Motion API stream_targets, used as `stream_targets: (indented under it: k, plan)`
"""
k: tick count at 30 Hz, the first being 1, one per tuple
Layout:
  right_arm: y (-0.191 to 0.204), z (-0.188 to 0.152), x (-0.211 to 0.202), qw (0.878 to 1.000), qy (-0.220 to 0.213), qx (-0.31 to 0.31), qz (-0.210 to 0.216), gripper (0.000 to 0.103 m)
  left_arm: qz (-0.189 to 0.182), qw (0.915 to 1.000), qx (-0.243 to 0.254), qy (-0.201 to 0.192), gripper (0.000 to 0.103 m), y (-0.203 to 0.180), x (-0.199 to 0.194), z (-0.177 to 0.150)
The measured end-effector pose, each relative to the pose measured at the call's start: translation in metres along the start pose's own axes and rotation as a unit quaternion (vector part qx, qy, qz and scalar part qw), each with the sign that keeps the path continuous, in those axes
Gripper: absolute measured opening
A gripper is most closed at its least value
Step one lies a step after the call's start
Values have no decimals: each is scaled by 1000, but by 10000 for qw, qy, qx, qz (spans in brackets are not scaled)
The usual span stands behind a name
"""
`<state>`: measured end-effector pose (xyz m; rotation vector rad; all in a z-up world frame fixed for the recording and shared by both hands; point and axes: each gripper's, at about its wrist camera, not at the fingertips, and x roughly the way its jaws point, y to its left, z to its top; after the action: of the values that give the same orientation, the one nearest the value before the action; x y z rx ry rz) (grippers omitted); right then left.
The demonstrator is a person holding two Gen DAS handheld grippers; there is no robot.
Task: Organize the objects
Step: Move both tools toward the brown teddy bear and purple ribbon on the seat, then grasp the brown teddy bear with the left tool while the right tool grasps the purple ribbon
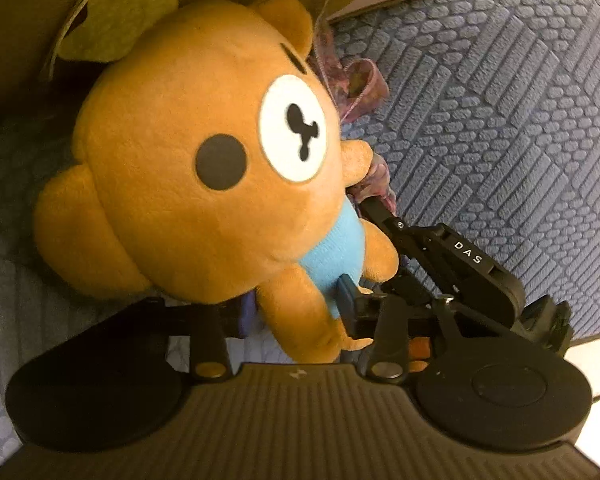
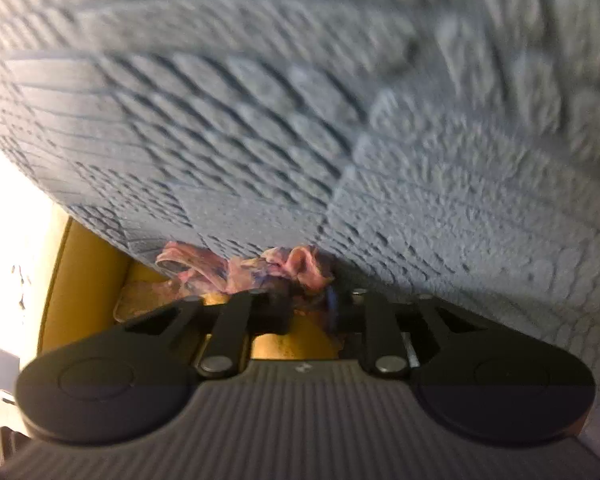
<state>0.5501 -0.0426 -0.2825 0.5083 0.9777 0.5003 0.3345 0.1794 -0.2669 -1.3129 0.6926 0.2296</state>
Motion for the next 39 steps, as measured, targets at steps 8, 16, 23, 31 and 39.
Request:
stream_targets:
  k: [8, 16, 23, 31, 39]
  plan:
    - [6, -12, -31, 9995, -103, -119, -260, 12, 227, 9963, 831, -19, 39, -27, -20, -17]
    - [11, -27, -67, 9945, -392, -499, -834, 12, 578, 9785, 1979, 111, 33, -41, -45, -42]
    - [40, -68, -105, 9776, -672, -1236, -1567, 12, 785, 9585, 2726, 275, 31, -48, -69, -62]
    - [51, -118, -134, 9532, -709, -1798, -2324, 12, 707, 9496, 2999, 573, 30, -42, -89, -72]
    - [46, -155, -128, 9406, -272, -2019, -2717, 12, 921, 9520, 2871, 535, 30, -39, -90, -67]
